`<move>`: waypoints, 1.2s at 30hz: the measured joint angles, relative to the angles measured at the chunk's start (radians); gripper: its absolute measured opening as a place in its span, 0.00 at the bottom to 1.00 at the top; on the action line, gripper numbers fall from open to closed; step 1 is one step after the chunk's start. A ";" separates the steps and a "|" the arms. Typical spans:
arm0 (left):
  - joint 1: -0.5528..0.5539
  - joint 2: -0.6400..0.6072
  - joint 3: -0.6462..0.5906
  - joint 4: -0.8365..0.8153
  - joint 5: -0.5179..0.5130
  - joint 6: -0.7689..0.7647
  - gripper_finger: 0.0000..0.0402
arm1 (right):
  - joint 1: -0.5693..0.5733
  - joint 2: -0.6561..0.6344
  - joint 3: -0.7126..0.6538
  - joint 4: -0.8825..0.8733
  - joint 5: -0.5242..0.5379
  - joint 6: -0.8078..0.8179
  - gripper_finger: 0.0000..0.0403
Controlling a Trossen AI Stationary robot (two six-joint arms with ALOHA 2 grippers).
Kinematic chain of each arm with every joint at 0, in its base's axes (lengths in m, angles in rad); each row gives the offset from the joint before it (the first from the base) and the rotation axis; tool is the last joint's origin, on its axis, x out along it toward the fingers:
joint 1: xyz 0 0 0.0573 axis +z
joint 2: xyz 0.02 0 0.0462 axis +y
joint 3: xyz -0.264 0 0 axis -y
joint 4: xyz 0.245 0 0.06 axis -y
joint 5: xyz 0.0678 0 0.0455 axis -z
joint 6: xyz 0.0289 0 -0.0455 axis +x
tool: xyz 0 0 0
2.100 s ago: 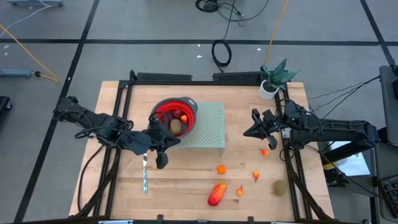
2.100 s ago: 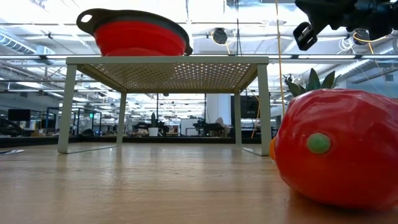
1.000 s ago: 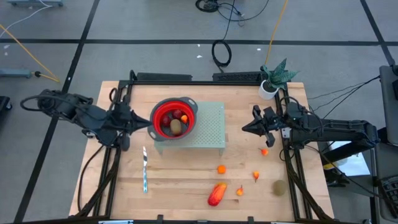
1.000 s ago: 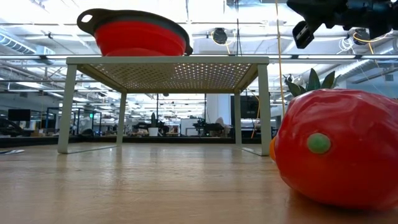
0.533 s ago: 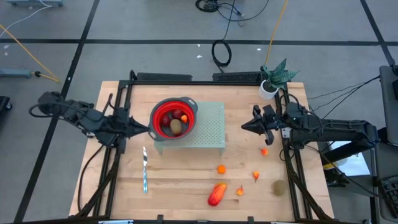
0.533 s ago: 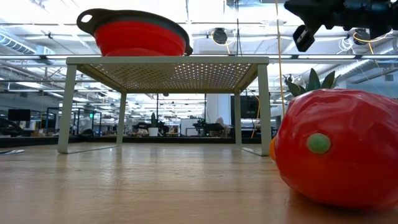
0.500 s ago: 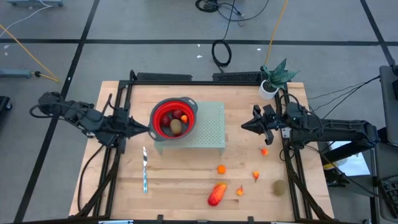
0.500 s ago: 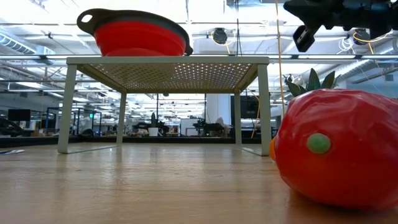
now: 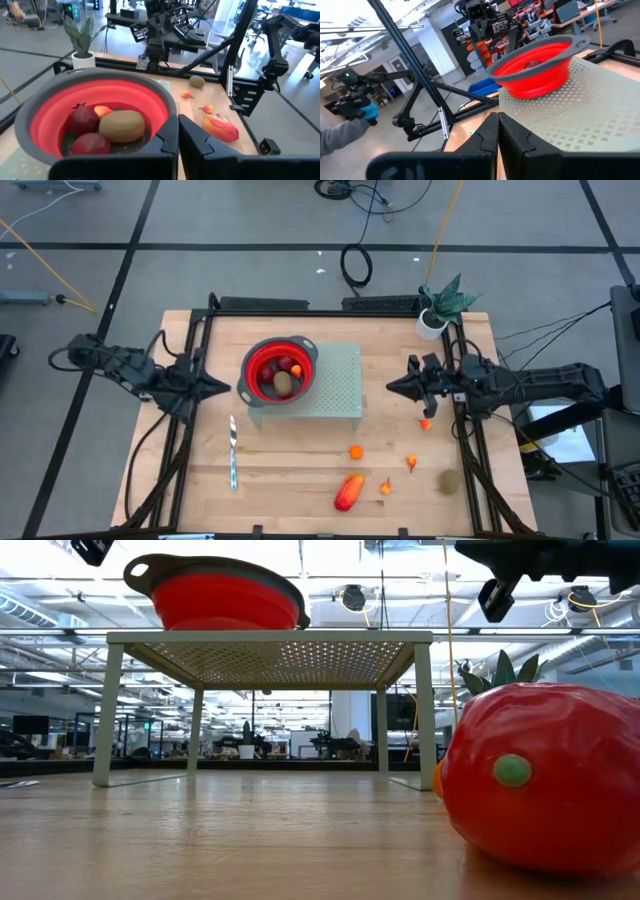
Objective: Pick & Place Fruit
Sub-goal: Put the top peach into the strainer bowl on the shelf
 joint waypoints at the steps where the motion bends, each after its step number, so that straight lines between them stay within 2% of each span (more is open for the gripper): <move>1: 0.000 -0.015 -0.008 0.000 0.000 0.010 0.00 | 0.016 0.003 0.000 0.000 0.021 0.004 0.00; 7: 0.000 -0.100 -0.056 -0.001 0.024 0.020 0.02 | 0.115 0.038 0.004 -0.007 0.133 0.030 0.00; 13: 0.000 -0.175 -0.113 -0.001 0.033 0.019 0.02 | 0.200 0.118 0.100 -0.082 0.222 0.027 0.00; 19: 0.000 -0.250 -0.156 -0.005 0.073 0.026 0.01 | 0.272 0.237 0.268 -0.284 0.269 0.026 0.00; 25: 0.000 -0.311 -0.180 -0.006 0.098 0.040 0.01 | 0.321 0.355 0.446 -0.537 0.276 0.118 0.00; 29: 0.000 -0.335 -0.182 -0.007 0.129 0.065 0.01 | 0.351 0.432 0.560 -0.717 0.317 0.173 0.00; 36: 0.000 -0.344 -0.182 -0.032 0.130 0.077 0.00 | 0.385 0.559 0.719 -0.950 0.319 0.258 0.00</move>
